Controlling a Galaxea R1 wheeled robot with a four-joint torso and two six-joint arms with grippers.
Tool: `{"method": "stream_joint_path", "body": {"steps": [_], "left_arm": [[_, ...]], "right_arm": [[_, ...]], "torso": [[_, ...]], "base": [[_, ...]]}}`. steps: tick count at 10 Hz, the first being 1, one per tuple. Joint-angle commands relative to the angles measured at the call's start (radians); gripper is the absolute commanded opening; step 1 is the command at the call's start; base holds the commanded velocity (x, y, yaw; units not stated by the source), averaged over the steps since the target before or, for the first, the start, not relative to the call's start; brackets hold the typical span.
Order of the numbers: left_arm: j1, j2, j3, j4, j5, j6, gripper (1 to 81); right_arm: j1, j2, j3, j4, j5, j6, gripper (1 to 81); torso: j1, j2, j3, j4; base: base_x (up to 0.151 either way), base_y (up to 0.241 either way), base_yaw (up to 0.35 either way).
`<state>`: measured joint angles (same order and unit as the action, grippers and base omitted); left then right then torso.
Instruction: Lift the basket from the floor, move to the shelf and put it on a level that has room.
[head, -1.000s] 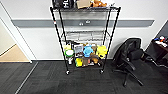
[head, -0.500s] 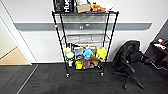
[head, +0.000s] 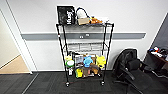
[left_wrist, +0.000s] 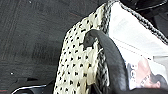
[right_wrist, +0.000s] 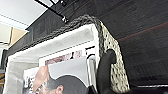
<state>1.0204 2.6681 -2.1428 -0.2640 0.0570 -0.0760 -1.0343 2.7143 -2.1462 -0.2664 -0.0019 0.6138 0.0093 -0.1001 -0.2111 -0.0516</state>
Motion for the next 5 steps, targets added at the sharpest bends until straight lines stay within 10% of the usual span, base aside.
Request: {"method": "stream_joint_path", "body": {"steps": [1, 5], "left_arm": [[-0.098, -0.013, 0.021, 0.011, 0.032, 0.007, 1.0], [-0.088, -0.016, 0.020, 0.011, 0.030, 0.007, 1.0]], "right_arm": [[0.110, -0.012, 0.023, 0.003, -0.006, 0.000, 1.0], [0.102, -0.008, 0.019, -0.001, -0.006, -0.002, 1.0]], "torso": [[0.000, 0.000, -0.002, 0.000], [0.000, 0.000, -0.001, 0.000]], "base": [[0.000, 0.000, 0.000], [0.000, 0.000, 0.000]]}}
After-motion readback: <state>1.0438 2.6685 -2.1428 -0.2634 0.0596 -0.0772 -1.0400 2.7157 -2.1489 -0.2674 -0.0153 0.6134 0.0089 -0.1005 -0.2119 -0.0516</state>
